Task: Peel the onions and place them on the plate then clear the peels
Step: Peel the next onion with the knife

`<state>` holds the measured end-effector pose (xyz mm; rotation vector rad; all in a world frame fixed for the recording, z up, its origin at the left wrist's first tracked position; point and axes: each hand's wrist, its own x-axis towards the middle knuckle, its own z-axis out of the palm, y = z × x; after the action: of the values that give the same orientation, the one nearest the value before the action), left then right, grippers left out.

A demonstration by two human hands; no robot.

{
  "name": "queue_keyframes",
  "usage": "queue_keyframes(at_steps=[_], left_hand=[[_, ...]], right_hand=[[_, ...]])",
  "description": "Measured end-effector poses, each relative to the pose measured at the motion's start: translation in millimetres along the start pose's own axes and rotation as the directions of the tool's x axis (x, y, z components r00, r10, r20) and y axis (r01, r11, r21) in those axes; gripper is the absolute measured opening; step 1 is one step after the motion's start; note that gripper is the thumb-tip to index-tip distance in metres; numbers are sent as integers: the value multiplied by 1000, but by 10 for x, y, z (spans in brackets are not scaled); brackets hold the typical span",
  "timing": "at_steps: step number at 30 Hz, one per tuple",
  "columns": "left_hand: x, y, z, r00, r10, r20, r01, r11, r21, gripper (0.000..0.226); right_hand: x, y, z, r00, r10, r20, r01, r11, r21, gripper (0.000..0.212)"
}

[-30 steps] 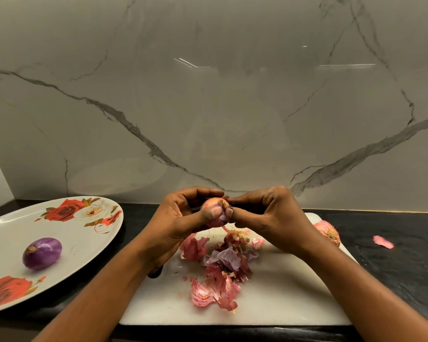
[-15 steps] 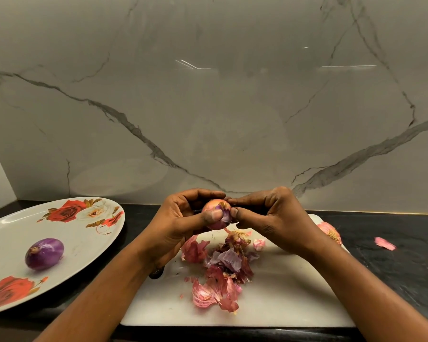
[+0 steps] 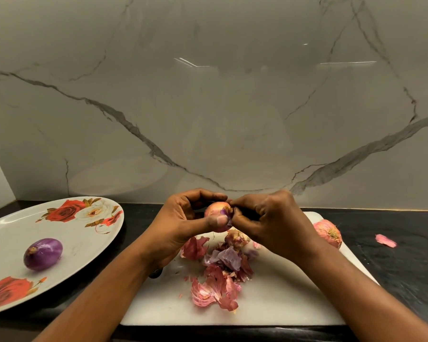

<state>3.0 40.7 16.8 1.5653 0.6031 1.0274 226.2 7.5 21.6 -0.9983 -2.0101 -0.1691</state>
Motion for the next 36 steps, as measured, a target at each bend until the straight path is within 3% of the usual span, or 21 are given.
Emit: queue_keyframes(at_steps=[6,11,15,20,25,36], left_hand=[[21,25,-28,1000,-6,-2,6,985,-175,48],[35,44,-25,1000,8,-28,-14,975,-220,55],[34,28,-24,998,-11,-64,-1,983,-186,47],[33,15,-28,997,-12,-75,3,993,-122,49],[27,13,-10,997,-13,-78,11,999,-35,48],[48,-9,-55,999,-30,12,32,984,-177,45]], right_hand=[[7,7,7,985,160,-61,-147,973,179,15],[24,-1,-25,967,251,39,-247,895,372,24],[21,-35,-16,973,218,71,-229,911,344,41],[25,7,-23,977,213,32,-210,910,358,27],[18,6,-25,981,191,22,-190,947,260,16],[48,-4,-5,955,295,31,-285,884,371,9]])
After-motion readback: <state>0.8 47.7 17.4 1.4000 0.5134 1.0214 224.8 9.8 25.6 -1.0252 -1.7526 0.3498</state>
